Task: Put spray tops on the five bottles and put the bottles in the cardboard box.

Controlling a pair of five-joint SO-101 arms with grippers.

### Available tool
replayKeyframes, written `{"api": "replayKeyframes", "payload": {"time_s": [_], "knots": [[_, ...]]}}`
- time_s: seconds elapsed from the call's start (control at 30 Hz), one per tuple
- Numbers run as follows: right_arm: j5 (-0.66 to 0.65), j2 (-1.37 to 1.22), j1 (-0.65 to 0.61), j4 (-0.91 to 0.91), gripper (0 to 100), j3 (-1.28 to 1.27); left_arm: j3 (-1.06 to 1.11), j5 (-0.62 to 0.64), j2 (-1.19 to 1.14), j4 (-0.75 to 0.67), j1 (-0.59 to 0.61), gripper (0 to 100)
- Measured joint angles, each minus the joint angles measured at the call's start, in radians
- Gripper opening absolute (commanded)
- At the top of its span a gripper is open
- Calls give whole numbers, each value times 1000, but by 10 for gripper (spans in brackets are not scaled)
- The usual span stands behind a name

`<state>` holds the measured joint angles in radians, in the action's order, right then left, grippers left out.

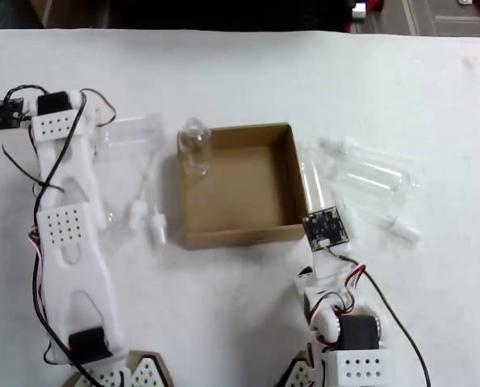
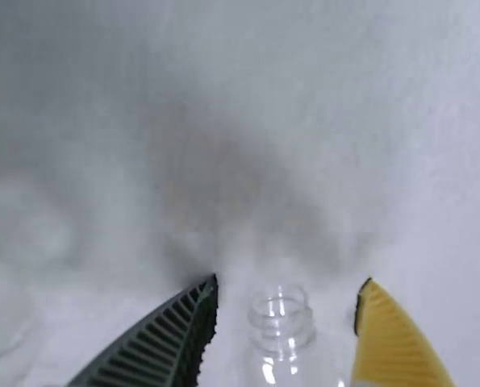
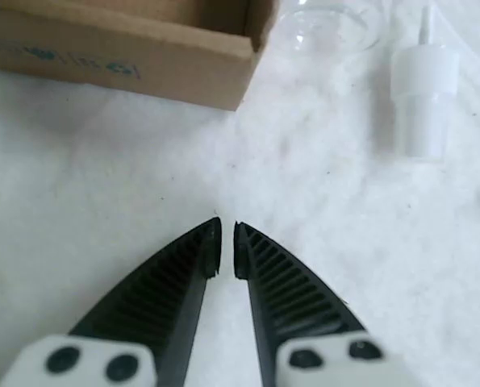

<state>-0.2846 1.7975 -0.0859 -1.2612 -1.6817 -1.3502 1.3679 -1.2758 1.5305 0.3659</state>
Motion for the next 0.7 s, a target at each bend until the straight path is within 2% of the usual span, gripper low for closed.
{"api": "replayKeyframes", "payload": {"time_s": [0.17,0.53,0.7], "knots": [[0,0,0,0,16,0,0,0,-6,-9,0,24],[0,0,0,0,16,0,-18,0,-6,-2,0,34],[0,0,0,0,16,0,-222,0,-8,141,0,20]]}}
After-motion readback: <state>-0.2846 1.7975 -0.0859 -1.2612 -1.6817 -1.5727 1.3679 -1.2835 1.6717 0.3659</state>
